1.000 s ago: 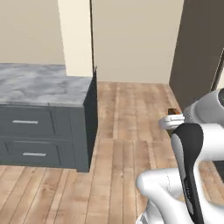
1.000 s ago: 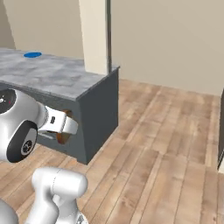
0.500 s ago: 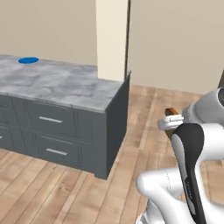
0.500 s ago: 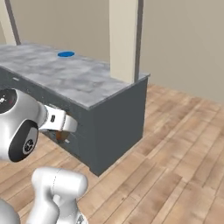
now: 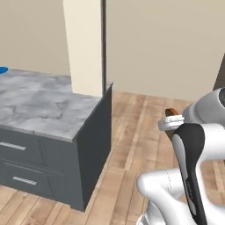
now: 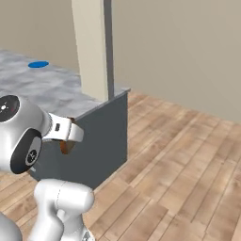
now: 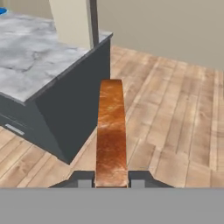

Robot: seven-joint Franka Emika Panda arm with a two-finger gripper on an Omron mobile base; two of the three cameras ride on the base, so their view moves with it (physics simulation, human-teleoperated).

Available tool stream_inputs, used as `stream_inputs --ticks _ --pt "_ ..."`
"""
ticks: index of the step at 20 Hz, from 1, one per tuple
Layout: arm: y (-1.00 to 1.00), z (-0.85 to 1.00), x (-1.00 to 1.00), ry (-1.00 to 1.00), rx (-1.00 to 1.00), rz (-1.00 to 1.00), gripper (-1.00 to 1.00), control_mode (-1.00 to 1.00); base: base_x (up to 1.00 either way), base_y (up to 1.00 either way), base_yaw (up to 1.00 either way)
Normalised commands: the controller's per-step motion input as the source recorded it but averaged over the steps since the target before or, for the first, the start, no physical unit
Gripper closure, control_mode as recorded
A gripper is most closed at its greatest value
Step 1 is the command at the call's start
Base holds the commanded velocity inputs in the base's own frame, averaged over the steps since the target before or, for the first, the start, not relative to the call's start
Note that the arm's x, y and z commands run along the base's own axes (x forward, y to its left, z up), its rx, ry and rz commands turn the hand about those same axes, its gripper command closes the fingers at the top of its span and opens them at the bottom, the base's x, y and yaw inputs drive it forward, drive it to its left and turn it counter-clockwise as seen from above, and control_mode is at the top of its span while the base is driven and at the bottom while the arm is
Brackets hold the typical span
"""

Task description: Start the toaster. Once the lever pops up, take the bread to the plate on the dining counter.

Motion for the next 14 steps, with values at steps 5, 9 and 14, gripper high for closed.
stream_inputs --ticks 5,9,14 --pt "0.0 0.0 0.0 0.0 0.0 0.0 1.0 1.0 1.0 -1.0 -0.05" --pt "0.0 0.0 0.0 0.0 0.0 0.0 1.0 1.0 1.0 -1.0 -0.01" --pt "0.0 0.0 0.0 0.0 0.0 0.0 1.0 1.0 1.0 -1.0 0.0"
